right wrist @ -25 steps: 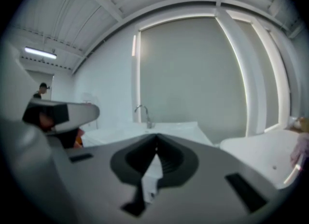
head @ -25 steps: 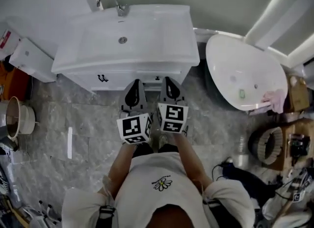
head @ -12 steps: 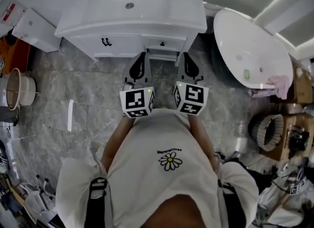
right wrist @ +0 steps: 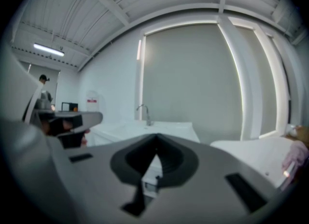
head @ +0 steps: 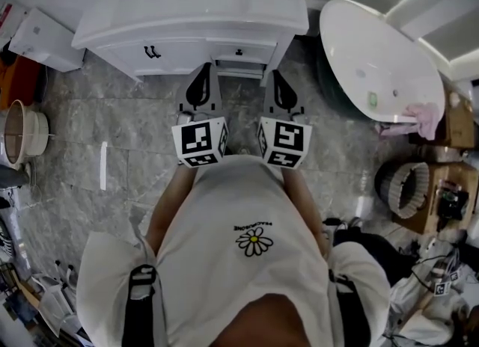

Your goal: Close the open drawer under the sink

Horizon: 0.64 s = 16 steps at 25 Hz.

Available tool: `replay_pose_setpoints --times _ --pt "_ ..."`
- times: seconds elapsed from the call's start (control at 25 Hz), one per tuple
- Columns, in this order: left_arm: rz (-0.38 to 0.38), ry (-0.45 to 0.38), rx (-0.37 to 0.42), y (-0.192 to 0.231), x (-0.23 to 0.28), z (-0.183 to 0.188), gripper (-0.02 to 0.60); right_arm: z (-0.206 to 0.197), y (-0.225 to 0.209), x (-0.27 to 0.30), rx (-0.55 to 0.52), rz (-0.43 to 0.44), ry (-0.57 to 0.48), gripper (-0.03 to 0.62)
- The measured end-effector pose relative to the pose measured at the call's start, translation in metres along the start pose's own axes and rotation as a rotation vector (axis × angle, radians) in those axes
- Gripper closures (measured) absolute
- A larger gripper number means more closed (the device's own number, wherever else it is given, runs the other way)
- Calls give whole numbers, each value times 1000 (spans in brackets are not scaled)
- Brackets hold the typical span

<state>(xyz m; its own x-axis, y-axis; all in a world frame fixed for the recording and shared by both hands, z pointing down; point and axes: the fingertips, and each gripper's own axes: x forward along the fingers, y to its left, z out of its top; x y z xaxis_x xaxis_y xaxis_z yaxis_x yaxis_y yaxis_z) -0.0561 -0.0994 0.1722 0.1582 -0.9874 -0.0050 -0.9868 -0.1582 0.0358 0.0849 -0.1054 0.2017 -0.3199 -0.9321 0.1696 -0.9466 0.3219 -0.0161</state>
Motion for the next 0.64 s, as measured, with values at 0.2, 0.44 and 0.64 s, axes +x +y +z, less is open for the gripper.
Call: replay_pose_setpoints --times 0.2,0.44,0.64 --pt "9 -2 3 -2 -1 -1 561 -2 -9 -1 13 -7 -3 565" --pt "26 -11 -10 2 -9 1 561 -4 -7 -7 12 3 -2 565" --pt "27 -12 -9 3 -3 2 561 -2 -9 -3 -8 3 -11 565"
